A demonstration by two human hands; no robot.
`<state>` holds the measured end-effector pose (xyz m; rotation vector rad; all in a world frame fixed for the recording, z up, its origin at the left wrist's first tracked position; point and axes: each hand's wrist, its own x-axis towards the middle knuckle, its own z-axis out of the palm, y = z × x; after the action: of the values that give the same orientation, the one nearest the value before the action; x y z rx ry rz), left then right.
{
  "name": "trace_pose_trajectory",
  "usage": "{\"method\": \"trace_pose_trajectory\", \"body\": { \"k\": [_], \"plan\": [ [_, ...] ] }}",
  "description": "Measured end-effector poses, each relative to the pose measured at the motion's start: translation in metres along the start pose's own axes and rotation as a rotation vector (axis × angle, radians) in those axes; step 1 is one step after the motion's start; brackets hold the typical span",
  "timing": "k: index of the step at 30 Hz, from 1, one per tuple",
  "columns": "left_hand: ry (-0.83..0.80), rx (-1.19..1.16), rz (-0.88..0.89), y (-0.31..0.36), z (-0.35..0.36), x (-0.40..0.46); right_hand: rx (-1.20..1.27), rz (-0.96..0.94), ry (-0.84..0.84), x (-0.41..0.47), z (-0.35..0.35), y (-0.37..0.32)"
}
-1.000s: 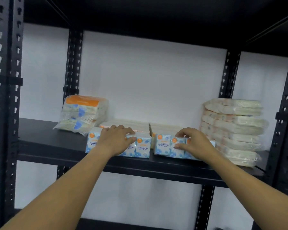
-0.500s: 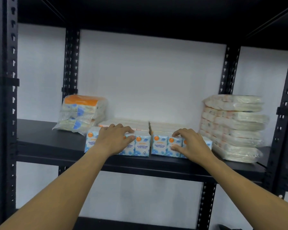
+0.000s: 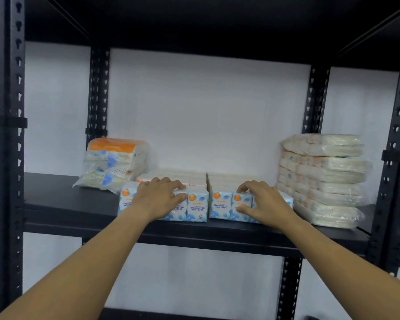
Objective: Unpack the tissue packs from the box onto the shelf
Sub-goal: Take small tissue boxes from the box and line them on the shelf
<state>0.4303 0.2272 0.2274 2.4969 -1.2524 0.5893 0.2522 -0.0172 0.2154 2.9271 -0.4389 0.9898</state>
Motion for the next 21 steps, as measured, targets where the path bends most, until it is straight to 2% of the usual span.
{"method": "trace_pose_trajectory", "body": {
  "k": [4,9,21],
  "plan": [
    [-0.058,-0.013,0.065,-0.008,-0.004,-0.001,-0.099,0.064,-0.037,-0.001,-0.001,0.001],
    [0.125,0.237,0.083,-0.011,-0.004,-0.006,-0.150,0.079,-0.089,0.001,0.002,0.005],
    [0.143,-0.041,0.089,-0.018,0.011,0.001,-0.104,0.079,-0.092,0.001,0.004,0.009]
  ]
}}
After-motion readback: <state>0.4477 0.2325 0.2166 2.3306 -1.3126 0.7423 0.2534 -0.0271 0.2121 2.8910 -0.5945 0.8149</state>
